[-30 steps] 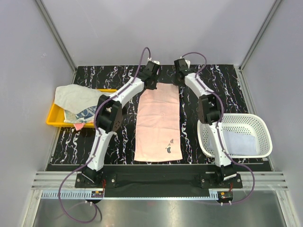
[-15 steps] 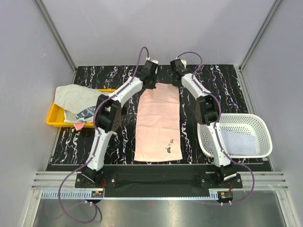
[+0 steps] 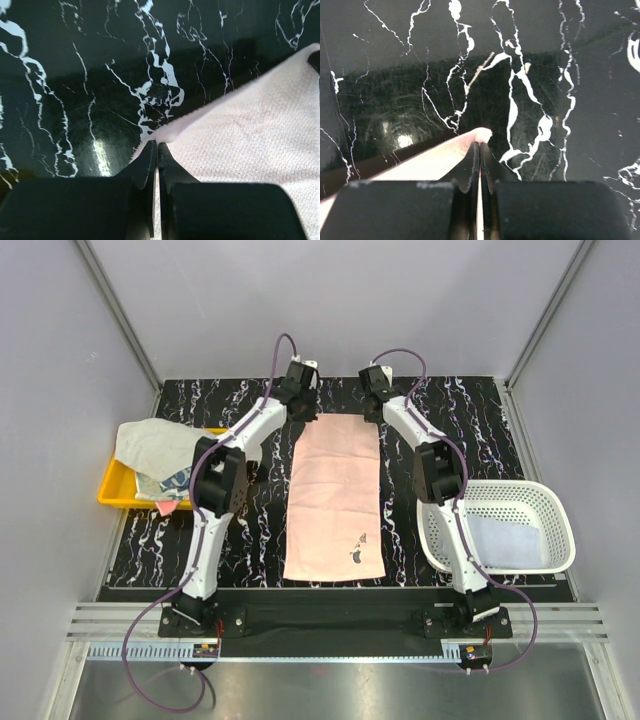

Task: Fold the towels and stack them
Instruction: Flatten out the crumpled towel, then fold the towel

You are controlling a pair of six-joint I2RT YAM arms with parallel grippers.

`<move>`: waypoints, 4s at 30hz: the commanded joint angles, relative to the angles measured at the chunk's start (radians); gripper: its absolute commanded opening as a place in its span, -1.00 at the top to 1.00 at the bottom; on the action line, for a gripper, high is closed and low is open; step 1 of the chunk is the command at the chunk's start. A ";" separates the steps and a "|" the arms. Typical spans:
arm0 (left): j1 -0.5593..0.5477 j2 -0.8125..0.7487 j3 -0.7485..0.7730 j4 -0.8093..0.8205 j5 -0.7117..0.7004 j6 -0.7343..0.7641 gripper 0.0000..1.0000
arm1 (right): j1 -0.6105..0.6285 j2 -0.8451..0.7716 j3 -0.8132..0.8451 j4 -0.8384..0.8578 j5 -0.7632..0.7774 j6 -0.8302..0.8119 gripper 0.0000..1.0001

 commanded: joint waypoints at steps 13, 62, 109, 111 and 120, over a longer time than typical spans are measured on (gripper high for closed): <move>0.037 -0.342 -0.296 0.150 -0.006 0.059 1.00 | 0.018 -0.490 -0.421 0.221 -0.066 0.050 1.00; -0.419 -1.076 -1.142 -0.068 -0.279 -0.308 1.00 | 0.279 -1.532 -1.617 0.153 -0.210 0.369 1.00; -0.627 -1.167 -1.366 -0.066 -0.257 -0.489 1.00 | 0.417 -1.609 -1.811 0.137 -0.210 0.524 1.00; -0.634 -1.169 -1.384 -0.065 -0.257 -0.498 1.00 | 0.415 -1.610 -1.820 0.143 -0.213 0.528 1.00; -0.657 -1.161 -1.450 -0.017 -0.227 -0.525 1.00 | 0.428 -1.618 -1.890 0.197 -0.256 0.559 1.00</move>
